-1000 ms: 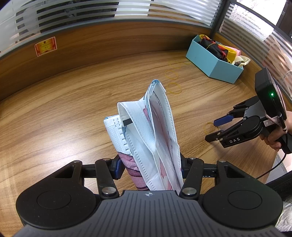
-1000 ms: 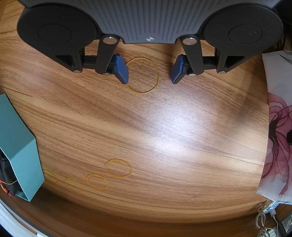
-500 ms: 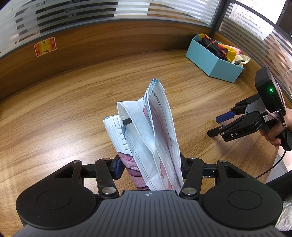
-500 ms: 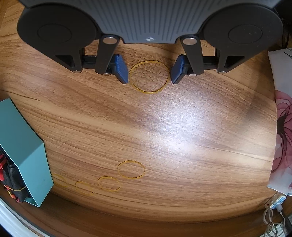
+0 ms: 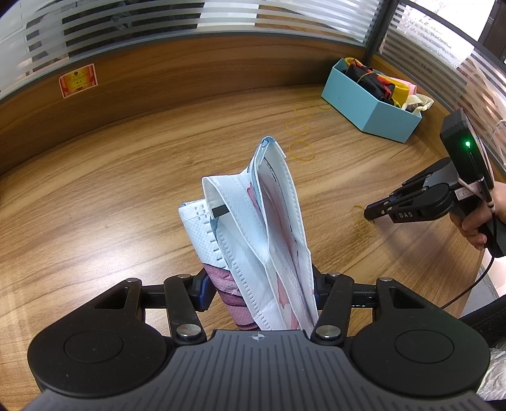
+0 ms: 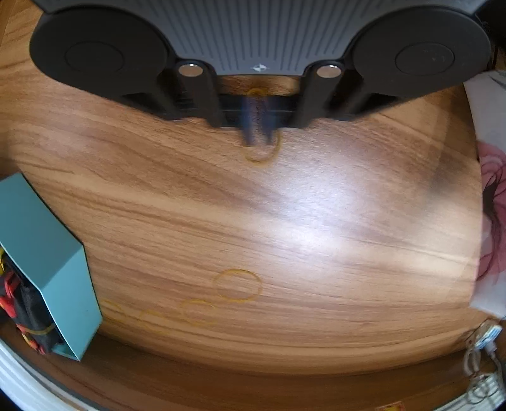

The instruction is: Fold shopping bag

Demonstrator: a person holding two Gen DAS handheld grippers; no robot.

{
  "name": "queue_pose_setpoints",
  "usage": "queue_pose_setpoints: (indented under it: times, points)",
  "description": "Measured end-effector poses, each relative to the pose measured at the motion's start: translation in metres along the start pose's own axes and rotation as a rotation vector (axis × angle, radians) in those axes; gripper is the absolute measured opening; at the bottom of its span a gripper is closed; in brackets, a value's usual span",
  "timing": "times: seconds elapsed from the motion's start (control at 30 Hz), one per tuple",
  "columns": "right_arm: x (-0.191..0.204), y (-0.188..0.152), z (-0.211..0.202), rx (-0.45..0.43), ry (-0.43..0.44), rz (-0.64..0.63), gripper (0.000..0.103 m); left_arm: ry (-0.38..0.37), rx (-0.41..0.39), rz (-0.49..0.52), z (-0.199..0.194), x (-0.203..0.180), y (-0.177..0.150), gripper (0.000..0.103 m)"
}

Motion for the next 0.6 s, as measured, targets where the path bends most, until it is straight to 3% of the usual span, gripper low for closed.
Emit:
queue_pose_setpoints:
  times: [0.2, 0.33, 0.6]
  points:
    - [0.003, 0.004, -0.002, 0.001, -0.028, -0.044, 0.002, 0.001, -0.001, -0.004, 0.000, 0.001, 0.001, 0.056]
    - [0.006, 0.007, -0.006, -0.010, -0.046, -0.077, 0.011, 0.000, 0.000, -0.004, 0.000, 0.000, 0.000, 0.056]
    - [0.006, 0.012, 0.005, 0.008, -0.035, -0.132, 0.011, 0.000, 0.003, -0.009, 0.000, 0.001, 0.000, 0.056]
Point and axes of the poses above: each gripper's, at about its wrist camera, not at the fingertips, and z roughly the way its jaws point, x to its left, y to its top, the point moved 7 cm from there along z, roughly the way its jaws point, and after that the axes turned 12 degrees about -z, right-handed, at the moved point
